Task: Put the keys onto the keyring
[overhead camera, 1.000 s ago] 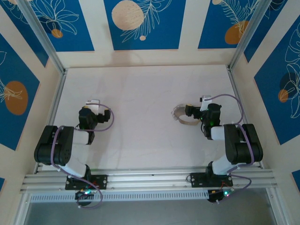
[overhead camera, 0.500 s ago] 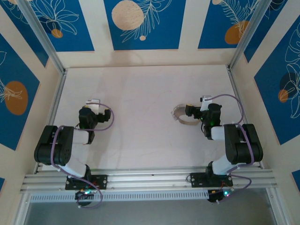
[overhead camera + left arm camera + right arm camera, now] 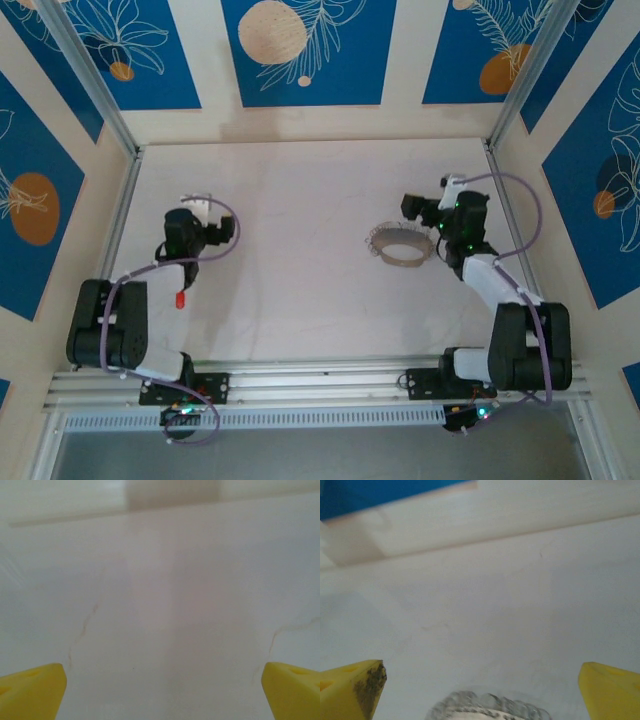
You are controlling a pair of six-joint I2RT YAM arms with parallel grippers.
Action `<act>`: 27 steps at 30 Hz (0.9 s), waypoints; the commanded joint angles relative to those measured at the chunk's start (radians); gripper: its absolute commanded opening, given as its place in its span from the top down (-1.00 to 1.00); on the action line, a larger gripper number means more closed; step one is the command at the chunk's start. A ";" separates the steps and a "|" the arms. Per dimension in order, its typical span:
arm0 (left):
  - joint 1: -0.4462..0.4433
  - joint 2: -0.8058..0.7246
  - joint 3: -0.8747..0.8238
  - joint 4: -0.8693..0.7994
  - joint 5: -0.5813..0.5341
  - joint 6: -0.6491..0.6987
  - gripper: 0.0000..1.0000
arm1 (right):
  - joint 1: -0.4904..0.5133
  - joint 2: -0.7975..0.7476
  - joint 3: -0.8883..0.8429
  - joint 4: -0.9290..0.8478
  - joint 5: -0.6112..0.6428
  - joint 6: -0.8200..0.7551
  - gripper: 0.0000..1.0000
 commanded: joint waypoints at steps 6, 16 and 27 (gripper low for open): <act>-0.001 -0.149 0.203 -0.353 0.142 -0.257 -1.00 | 0.020 -0.086 0.089 -0.411 -0.242 0.220 -0.99; -0.137 -0.244 0.146 -0.302 0.296 -0.640 -0.94 | 0.212 0.020 0.091 -0.624 -0.070 0.325 -0.67; -0.378 -0.189 0.096 -0.249 0.308 -0.630 -0.89 | 0.280 0.251 0.174 -0.603 0.055 0.353 -0.50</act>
